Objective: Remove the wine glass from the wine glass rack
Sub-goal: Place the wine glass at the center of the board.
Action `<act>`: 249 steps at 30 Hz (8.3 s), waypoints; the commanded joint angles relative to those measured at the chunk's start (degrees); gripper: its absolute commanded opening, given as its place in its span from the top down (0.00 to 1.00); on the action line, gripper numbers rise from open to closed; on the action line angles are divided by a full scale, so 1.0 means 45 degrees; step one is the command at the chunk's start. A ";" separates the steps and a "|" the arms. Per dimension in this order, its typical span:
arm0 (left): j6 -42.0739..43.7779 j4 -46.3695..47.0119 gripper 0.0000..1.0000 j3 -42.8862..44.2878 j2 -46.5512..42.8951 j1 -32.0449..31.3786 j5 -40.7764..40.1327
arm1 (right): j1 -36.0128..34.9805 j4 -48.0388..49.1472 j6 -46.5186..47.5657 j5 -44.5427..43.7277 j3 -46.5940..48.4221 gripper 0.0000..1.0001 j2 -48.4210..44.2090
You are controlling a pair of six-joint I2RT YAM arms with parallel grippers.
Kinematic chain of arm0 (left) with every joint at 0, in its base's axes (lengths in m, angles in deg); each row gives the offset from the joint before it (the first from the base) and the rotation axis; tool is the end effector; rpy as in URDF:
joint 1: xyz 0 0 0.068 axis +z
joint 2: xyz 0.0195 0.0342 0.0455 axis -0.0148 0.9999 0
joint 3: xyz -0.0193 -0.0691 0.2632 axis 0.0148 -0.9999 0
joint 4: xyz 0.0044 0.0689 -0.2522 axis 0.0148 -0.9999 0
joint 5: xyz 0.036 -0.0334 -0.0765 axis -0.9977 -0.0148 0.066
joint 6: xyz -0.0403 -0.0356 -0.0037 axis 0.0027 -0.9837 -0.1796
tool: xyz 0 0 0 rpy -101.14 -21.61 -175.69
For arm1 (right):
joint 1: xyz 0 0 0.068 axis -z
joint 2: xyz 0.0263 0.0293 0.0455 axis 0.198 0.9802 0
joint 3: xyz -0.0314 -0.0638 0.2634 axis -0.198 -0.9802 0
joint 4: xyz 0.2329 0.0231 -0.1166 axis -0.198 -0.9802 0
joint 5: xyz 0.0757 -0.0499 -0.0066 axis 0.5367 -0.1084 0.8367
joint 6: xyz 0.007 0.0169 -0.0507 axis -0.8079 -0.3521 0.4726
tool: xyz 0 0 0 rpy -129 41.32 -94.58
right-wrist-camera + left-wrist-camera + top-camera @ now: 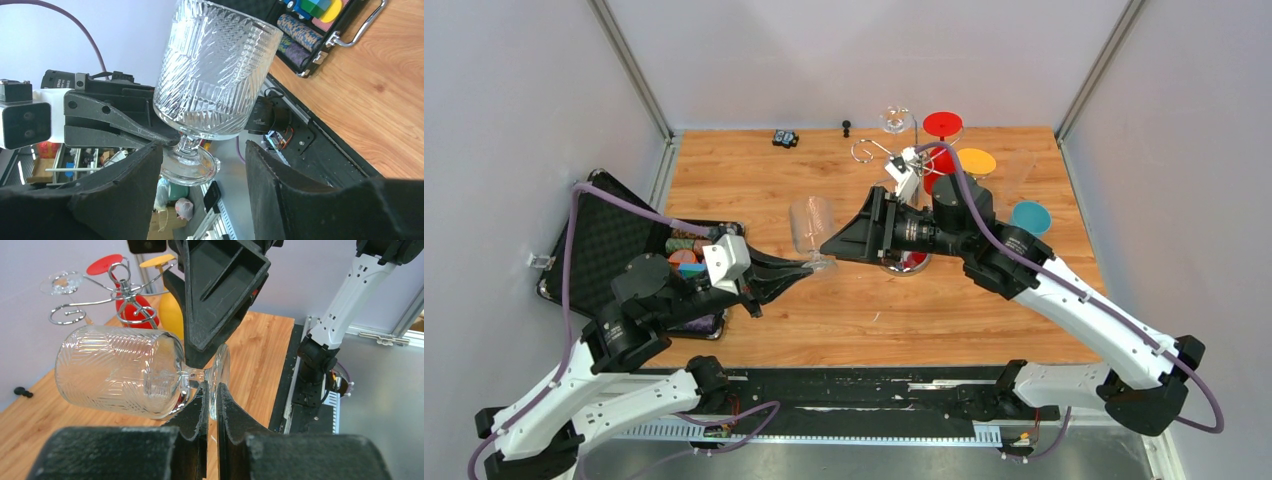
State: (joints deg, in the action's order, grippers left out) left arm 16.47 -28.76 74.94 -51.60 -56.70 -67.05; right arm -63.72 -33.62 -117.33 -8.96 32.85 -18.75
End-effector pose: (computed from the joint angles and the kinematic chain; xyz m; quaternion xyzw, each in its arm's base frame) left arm 0.0547 -0.0945 0.4231 0.3800 0.5670 -0.4153 0.6013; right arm 0.1437 0.2072 0.4319 -0.0767 0.7851 0.5731 0.2222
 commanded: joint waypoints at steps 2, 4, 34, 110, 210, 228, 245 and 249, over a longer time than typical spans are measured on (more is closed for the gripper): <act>0.0947 0.2132 1.00 -0.0072 -0.0229 -0.0061 0.0303 | -0.0166 0.1153 -0.0728 0.0650 0.0206 0.41 0.0243; 0.1078 0.2370 1.00 -0.0234 -0.0316 -0.0067 0.0363 | -0.0194 0.1391 -0.0956 0.0722 0.0164 0.42 0.0310; 0.0597 0.3647 1.00 -0.0954 -0.0441 -0.0065 0.0903 | -0.0318 0.3781 -0.3114 0.1192 -0.1243 0.72 0.0124; -0.4153 -0.2709 0.00 0.5402 0.3510 -0.0063 -0.0252 | -0.0447 0.6002 1.0141 -0.0191 -0.6241 1.00 -0.6563; -0.5255 -0.9537 1.00 0.7841 0.7538 0.0787 -0.2903 | -0.2447 0.4671 1.7889 -0.5335 -0.6166 0.59 -0.5369; -0.4342 -0.8785 1.00 0.6007 0.8785 0.3573 -0.3999 | -0.2438 0.1833 1.2703 -0.7771 -0.4729 0.41 -0.6276; -0.3428 -0.7787 1.00 0.6254 1.1238 0.6645 -0.4181 | -0.2433 0.0281 1.0319 -0.8247 -0.4733 0.44 -0.7121; -0.3375 -0.7303 1.00 0.6371 1.1943 0.7456 -0.3927 | -0.2428 0.0068 0.9985 -0.8068 -0.4685 0.44 -0.7519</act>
State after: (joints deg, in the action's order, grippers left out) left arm 0.12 -67.12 101.25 0.49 -26.30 -85.69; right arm -74.40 -32.44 -69.42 -44.87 10.47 -50.72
